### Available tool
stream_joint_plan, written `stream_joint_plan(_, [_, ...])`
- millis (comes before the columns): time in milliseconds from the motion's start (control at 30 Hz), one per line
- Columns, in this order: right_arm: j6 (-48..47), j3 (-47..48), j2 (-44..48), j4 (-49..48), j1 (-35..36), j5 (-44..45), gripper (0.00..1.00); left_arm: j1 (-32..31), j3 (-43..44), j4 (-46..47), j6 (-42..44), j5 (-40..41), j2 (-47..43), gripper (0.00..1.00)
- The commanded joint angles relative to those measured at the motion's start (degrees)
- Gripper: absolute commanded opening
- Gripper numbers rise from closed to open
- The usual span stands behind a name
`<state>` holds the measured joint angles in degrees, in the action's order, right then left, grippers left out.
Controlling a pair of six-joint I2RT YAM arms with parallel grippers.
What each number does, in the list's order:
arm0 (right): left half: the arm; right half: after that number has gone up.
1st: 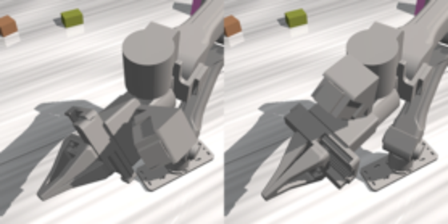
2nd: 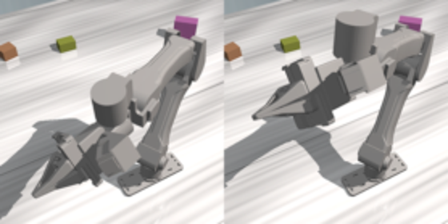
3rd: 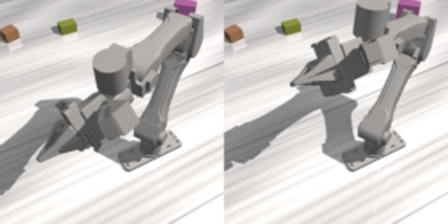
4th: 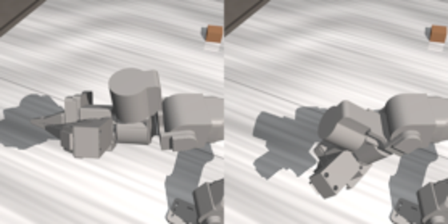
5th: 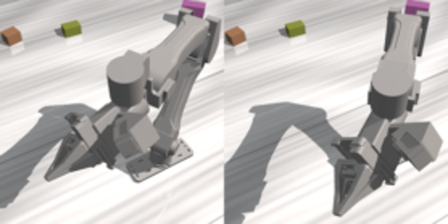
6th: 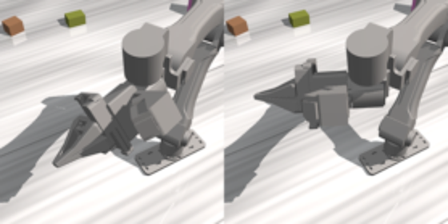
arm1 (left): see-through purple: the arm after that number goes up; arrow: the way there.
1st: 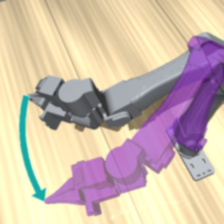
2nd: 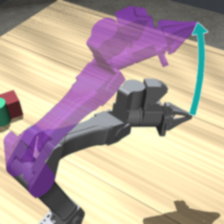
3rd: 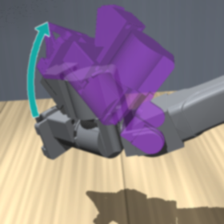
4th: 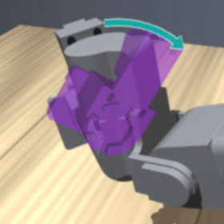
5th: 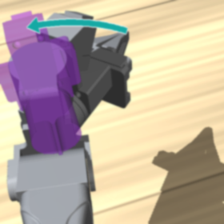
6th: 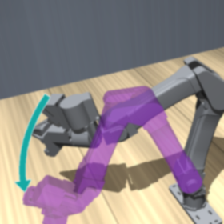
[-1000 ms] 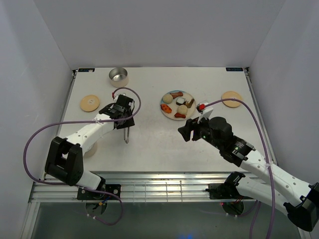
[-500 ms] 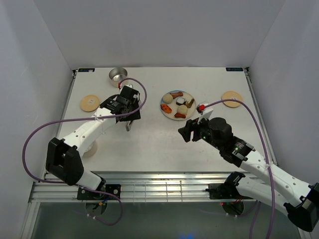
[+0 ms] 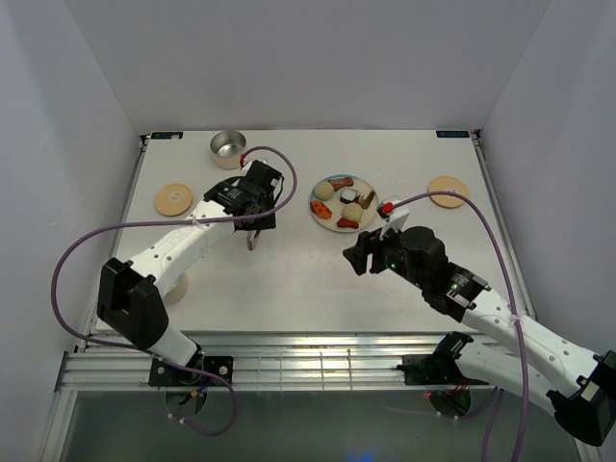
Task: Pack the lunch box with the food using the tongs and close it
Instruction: Pick up the clamp at the center of the board, then pick up the fake food from the plate.
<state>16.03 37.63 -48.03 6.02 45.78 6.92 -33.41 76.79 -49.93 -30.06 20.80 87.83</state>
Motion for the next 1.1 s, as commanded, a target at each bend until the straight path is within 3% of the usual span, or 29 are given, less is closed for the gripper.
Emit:
stream_joint_plan(0, [-0.8,0.1,1.6,-1.9,0.1,0.2,0.7,-2.4,4.3,-0.7,-0.7,4.2,1.5,0.54])
stream_joint_plan(267, [-0.9,0.0,3.3,-1.4,0.1,1.2,0.7,-8.5,12.2,-4.0,-2.0,12.5,8.8,0.52])
stream_joint_plan(600, [-1.4,0.0,9.9,0.1,0.1,4.8,0.7,-11.4,20.7,-1.1,2.1,12.1,14.9,0.53])
stream_joint_plan(1067, [-1.9,-0.4,15.6,1.1,0.1,7.1,0.7,-12.2,23.5,6.2,6.0,10.0,21.0,0.57])
